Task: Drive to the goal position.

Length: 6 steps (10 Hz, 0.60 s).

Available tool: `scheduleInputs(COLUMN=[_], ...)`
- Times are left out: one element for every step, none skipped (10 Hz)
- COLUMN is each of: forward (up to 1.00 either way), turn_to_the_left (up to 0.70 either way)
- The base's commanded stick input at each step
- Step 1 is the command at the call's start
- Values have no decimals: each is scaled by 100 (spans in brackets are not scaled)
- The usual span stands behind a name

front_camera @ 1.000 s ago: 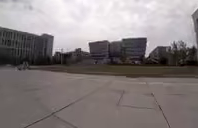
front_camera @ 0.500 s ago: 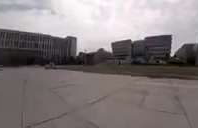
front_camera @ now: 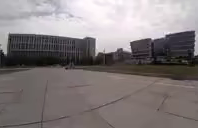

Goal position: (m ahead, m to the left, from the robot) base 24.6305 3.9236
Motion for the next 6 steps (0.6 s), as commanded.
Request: scheduleInputs(forward=[0,0,0,0,44,63], turn_to_the_left=[14,0,0,0,0,0])
